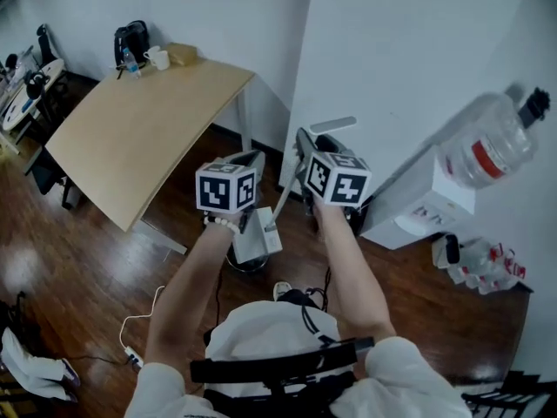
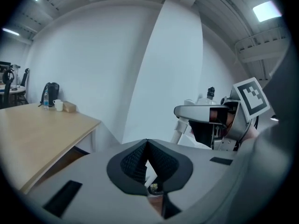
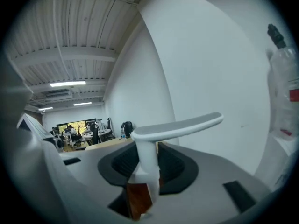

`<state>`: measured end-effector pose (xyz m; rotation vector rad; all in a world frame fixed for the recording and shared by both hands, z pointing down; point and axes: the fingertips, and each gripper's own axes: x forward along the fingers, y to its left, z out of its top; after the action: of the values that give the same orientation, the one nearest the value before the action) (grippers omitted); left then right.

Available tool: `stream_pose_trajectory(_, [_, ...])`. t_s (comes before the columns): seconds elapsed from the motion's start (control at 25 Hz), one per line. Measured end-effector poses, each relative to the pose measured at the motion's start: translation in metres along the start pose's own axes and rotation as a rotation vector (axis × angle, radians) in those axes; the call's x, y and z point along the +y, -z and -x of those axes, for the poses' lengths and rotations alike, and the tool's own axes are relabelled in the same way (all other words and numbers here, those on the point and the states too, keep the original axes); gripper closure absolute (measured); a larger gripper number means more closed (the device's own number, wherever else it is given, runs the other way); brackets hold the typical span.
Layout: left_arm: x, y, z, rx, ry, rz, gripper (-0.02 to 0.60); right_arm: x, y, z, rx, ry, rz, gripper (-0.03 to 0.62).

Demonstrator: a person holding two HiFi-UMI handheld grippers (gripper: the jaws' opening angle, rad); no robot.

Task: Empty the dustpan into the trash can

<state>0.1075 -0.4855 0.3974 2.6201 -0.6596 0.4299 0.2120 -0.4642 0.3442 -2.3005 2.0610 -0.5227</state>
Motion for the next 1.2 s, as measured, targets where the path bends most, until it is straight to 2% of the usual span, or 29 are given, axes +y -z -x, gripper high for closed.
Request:
stream_pose_trajectory(0.4, [-0.070,0.049,0.037,0.055,0.245,-0.041,0.586,-0.040,-0.029,0.133,-0.097,0.271,-0.044,0.464])
stream_pose_trajectory(0.68, [-0.112,0.099,0.043,0.131,0.330,-0.058,0.586,-0.081,-0.015,0.200,-0.096,0.439,-0.043,0.464])
stream_pose_trajectory(0.84, [-0.128,0.119,0.033,0.157,0.334,-0.060,0.586,-0.118,0.028,0.224,-0.037,0.513,-0.044,0.464])
stream_pose_trajectory(1.04, [-0.137,0.149,0.015,0.205,0.329,-0.063,0.586,-0.160,0.115,0.229,0.067,0.557,-0.090,0.456])
stream_pose_trajectory(1.2, [-0.139,0.177,0.002,0.258,0.317,-0.050,0.586,-0.194,0.184,0.236,0.083,0.604,-0.132,0.454])
